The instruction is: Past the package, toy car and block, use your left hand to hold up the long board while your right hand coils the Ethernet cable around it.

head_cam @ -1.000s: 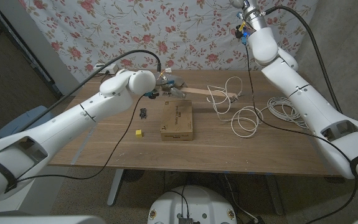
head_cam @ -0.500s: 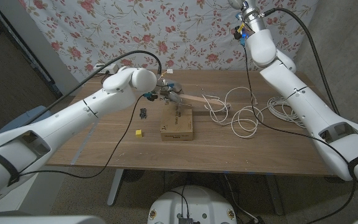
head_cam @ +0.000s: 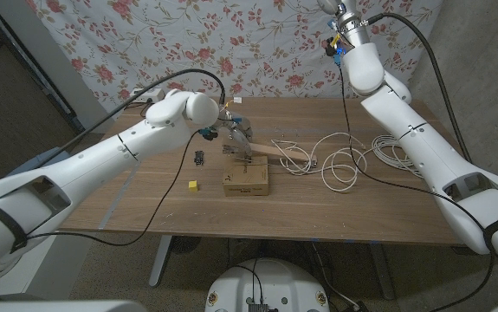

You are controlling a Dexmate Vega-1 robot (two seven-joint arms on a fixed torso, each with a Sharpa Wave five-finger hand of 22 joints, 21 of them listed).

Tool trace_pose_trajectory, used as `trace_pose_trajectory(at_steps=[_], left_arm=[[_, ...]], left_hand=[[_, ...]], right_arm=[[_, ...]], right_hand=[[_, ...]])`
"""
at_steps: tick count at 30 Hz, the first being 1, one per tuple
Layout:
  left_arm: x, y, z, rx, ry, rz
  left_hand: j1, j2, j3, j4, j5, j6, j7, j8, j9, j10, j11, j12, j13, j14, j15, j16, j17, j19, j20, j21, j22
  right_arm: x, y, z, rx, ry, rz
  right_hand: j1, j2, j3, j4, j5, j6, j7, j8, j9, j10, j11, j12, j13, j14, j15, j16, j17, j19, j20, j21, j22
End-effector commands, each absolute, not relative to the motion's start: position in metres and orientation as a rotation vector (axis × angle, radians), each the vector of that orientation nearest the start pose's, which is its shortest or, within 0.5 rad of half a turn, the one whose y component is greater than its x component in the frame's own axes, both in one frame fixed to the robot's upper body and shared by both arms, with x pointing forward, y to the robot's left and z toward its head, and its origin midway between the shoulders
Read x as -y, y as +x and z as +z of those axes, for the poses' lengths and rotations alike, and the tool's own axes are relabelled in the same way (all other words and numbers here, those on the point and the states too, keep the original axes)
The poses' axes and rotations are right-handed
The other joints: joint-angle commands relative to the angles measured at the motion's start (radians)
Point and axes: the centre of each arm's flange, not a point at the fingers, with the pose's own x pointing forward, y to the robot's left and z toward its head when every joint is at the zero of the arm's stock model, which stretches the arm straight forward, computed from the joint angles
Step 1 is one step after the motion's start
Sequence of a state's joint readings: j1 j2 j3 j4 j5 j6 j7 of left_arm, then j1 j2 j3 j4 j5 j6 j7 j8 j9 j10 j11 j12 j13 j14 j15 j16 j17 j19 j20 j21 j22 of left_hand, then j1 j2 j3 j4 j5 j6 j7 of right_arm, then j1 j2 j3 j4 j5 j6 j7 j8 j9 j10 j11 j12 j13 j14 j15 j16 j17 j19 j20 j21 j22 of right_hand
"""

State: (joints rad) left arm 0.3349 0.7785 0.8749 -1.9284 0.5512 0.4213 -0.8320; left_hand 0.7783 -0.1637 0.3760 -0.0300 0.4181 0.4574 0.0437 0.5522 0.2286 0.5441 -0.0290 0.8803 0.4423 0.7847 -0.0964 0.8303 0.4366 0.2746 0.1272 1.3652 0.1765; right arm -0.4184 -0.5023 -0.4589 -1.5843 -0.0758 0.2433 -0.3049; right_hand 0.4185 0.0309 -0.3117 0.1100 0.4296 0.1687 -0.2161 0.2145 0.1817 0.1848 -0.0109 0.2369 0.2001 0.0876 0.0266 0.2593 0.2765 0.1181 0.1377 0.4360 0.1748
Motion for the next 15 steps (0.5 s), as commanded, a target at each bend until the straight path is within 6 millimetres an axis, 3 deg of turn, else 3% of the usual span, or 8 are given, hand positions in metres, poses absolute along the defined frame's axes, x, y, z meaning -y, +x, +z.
trace_pose_trajectory(at_steps=[1,3,4,7,8,10,13,15], left_arm=[[-0.132,0.563,0.104,0.246,1.773,-0.446],[-0.134,0.56,0.105,0.254,1.775,-0.435],[-0.135,0.559,0.106,0.26,1.773,-0.428],[-0.139,0.555,0.107,0.285,1.748,-0.417],[-0.142,0.554,0.107,0.298,1.724,-0.413],[-0.146,0.551,0.108,0.333,1.703,-0.392],[-0.154,0.544,0.11,0.414,1.637,-0.348],[-0.159,0.54,0.11,0.477,1.594,-0.307]], left_hand=[[-0.05,-0.024,-0.105,0.004,0.064,-0.056,-0.009,-0.076,-0.014,-0.106,0.012,-0.078,-0.028,-0.207,0.031,-0.159,-0.099,-0.164,0.048,-0.153,-0.005],[-0.06,-0.018,-0.158,-0.001,0.085,-0.114,-0.004,-0.123,-0.019,-0.172,0.024,-0.112,-0.042,-0.297,0.062,-0.227,-0.133,-0.231,0.072,-0.217,-0.004],[-0.067,-0.014,-0.198,-0.003,0.098,-0.172,-0.005,-0.159,-0.023,-0.249,0.038,-0.153,-0.054,-0.382,0.088,-0.28,-0.154,-0.272,0.078,-0.26,-0.003],[-0.091,0.013,-0.282,0.011,0.118,-0.282,0.0,-0.234,-0.029,-0.361,0.066,-0.231,-0.074,-0.586,0.155,-0.384,-0.19,-0.388,0.083,-0.365,0.0],[-0.11,0.026,-0.306,0.026,0.118,-0.317,-0.015,-0.258,-0.031,-0.41,0.062,-0.265,-0.082,-0.64,0.171,-0.407,-0.198,-0.414,0.084,-0.394,0.001],[-0.145,0.044,-0.352,0.056,0.111,-0.403,-0.04,-0.313,-0.036,-0.517,0.083,-0.342,-0.104,-0.749,0.211,-0.453,-0.211,-0.491,0.084,-0.46,0.002],[-0.207,0.083,-0.401,0.109,0.093,-0.5,-0.072,-0.36,-0.038,-0.636,0.092,-0.428,-0.13,-0.851,0.233,-0.495,-0.218,-0.585,0.085,-0.538,0.005],[-0.223,0.109,-0.416,0.128,0.083,-0.555,-0.083,-0.37,-0.039,-0.713,0.1,-0.473,-0.142,-0.908,0.249,-0.52,-0.219,-0.625,0.085,-0.572,0.007]], right_arm=[[0.19,0.523,0.274,1.345,-0.555,-0.079],[0.189,0.524,0.274,1.343,-0.555,-0.08],[0.189,0.524,0.274,1.343,-0.557,-0.079],[0.188,0.524,0.274,1.341,-0.559,-0.079],[0.187,0.525,0.274,1.339,-0.559,-0.076],[0.186,0.525,0.274,1.335,-0.563,-0.074],[0.185,0.527,0.271,1.329,-0.56,-0.068],[0.184,0.528,0.27,1.32,-0.564,-0.061]], right_hand=[[-0.001,0.005,0.001,-0.001,-0.003,0.007,-0.002,0.0,0.002,0.008,0.002,0.003,0.0,0.009,-0.001,0.004,0.0,0.012,0.002,-0.002,0.002],[-0.001,0.005,0.001,-0.001,-0.003,0.009,-0.002,0.0,0.002,0.009,0.002,0.003,0.0,0.01,-0.001,0.004,0.0,0.013,0.001,-0.002,0.002],[-0.001,0.005,0.001,-0.001,-0.003,0.009,-0.002,0.0,0.002,0.01,0.002,0.003,0.0,0.01,-0.001,0.004,-0.001,0.014,0.001,-0.002,0.002],[-0.001,0.006,0.001,-0.001,-0.003,0.011,-0.002,0.0,0.002,0.01,0.002,0.002,0.0,0.01,0.0,0.004,-0.001,0.014,0.001,-0.003,0.002],[-0.001,0.006,0.001,-0.001,-0.003,0.011,-0.002,0.0,0.002,0.011,0.002,0.003,0.0,0.01,0.0,0.004,-0.001,0.014,0.001,-0.003,0.002],[-0.001,0.006,0.001,-0.001,-0.003,0.014,-0.001,0.0,0.002,0.011,0.002,0.002,0.0,0.01,0.0,0.004,-0.002,0.014,0.001,-0.004,0.002],[-0.001,0.006,0.0,0.0,-0.003,0.017,-0.001,0.0,0.002,0.011,0.002,0.0,0.0,0.009,0.0,0.003,-0.003,0.014,0.004,-0.006,0.002],[-0.001,0.007,0.0,0.0,-0.003,0.019,-0.001,-0.001,0.002,0.01,0.001,0.0,0.0,0.008,0.001,0.002,-0.003,0.014,0.005,-0.007,0.002]])
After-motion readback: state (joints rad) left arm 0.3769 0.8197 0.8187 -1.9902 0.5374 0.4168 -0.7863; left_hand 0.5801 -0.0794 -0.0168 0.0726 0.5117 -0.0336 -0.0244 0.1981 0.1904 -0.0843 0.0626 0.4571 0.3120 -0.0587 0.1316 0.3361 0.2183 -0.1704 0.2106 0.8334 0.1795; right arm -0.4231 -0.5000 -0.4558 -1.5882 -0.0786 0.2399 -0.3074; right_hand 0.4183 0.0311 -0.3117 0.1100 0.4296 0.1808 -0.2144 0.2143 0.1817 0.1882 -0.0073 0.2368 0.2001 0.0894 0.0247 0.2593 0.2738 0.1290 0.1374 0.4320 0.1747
